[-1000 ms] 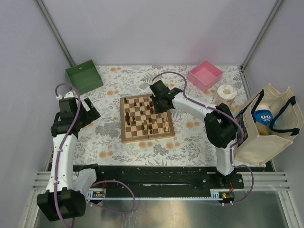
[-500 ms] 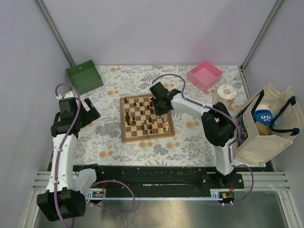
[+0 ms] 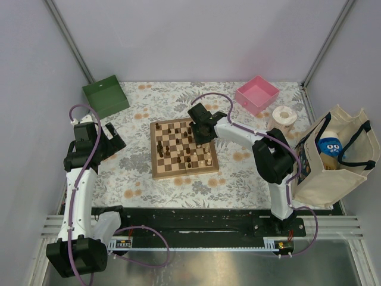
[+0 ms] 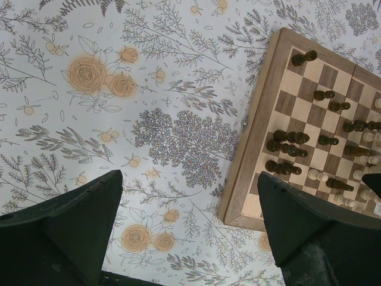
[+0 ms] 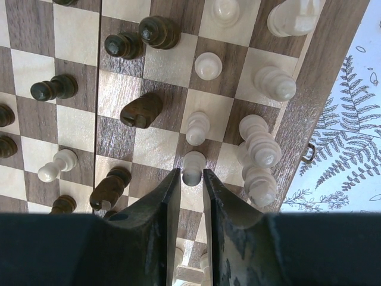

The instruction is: Set up the chess pieces on the board

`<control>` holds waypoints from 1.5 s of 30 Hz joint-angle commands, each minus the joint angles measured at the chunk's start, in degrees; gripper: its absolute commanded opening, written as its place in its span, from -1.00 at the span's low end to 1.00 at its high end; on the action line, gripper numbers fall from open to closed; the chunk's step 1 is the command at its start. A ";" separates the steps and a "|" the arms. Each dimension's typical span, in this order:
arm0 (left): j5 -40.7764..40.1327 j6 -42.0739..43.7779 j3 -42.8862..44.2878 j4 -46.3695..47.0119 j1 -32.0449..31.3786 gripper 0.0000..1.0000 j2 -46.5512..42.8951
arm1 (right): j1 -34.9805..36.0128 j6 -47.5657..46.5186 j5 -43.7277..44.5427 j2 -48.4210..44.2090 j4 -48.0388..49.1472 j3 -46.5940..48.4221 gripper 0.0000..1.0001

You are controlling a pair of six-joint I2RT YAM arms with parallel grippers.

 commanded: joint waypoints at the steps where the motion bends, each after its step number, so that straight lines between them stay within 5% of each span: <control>1: 0.83 0.66 -0.29 2.13 0.35 0.98 -0.55 | -0.43 -0.04 -0.35 -0.51 1.02 0.20 -0.37; 21: 0.83 0.66 -0.20 2.22 0.35 0.98 -0.46 | 1.50 -0.66 -1.32 -10.71 2.60 -5.94 -0.24; 45: 0.92 0.66 -0.20 2.13 0.35 0.98 -0.20 | 4.05 0.75 -5.19 -3.94 3.66 -5.77 -0.35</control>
